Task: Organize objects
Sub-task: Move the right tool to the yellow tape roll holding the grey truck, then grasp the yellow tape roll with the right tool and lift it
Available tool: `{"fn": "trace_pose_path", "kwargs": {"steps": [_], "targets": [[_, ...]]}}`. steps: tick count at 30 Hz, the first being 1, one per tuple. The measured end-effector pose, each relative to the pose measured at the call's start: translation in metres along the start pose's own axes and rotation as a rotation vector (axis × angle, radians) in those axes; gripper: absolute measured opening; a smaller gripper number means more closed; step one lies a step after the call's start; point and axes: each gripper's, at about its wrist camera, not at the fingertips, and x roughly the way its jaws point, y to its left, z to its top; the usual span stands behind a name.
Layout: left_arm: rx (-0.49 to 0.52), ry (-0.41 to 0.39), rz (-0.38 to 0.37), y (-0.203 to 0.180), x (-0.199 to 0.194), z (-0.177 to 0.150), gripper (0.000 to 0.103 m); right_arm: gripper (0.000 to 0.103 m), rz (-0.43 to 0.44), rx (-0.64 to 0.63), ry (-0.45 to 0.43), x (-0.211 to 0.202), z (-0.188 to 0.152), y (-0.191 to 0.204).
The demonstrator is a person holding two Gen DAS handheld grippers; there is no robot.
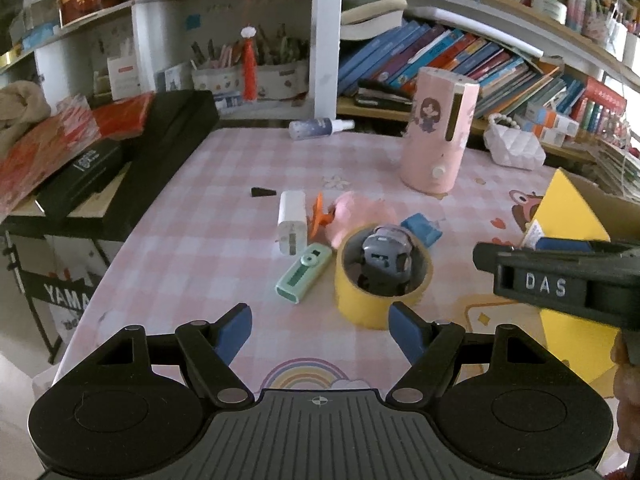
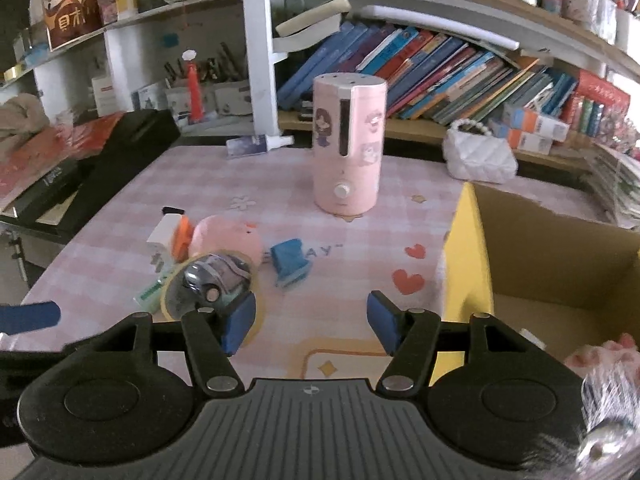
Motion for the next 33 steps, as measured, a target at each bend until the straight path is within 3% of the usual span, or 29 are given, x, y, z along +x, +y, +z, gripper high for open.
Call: {"fn": "trace_pose_path", "kwargs": {"steps": [6,10,18,22,25,30,33], "targets": [[-0.002,0.037,0.032,0.004,0.013,0.0,0.077,0.062,0.098,0.046,0.055,0.023,0.013,0.001],[0.007,0.075,0.059,0.008,0.019,-0.003,0.077,0.08,0.176,0.074,0.119,0.041,0.023,0.007],[-0.01,0.112,0.094,0.018,0.019,-0.008,0.077,0.089,0.233,-0.066,0.26,0.091,0.023,0.045],[-0.01,0.113,0.09,0.018,0.02,-0.007,0.077,0.086,0.216,-0.149,0.243,0.099,0.019,0.057],[0.004,0.106,0.074,0.014,0.021,-0.004,0.077,0.084,0.255,-0.187,0.222,0.095,0.016,0.056],[0.024,0.099,0.041,0.004,0.028,0.001,0.077,0.084,0.332,-0.088,0.11,0.063,0.034,0.035],[0.034,0.088,0.013,-0.003,0.034,0.006,0.077,0.084,0.313,-0.017,0.028,0.041,0.045,0.016]]}}
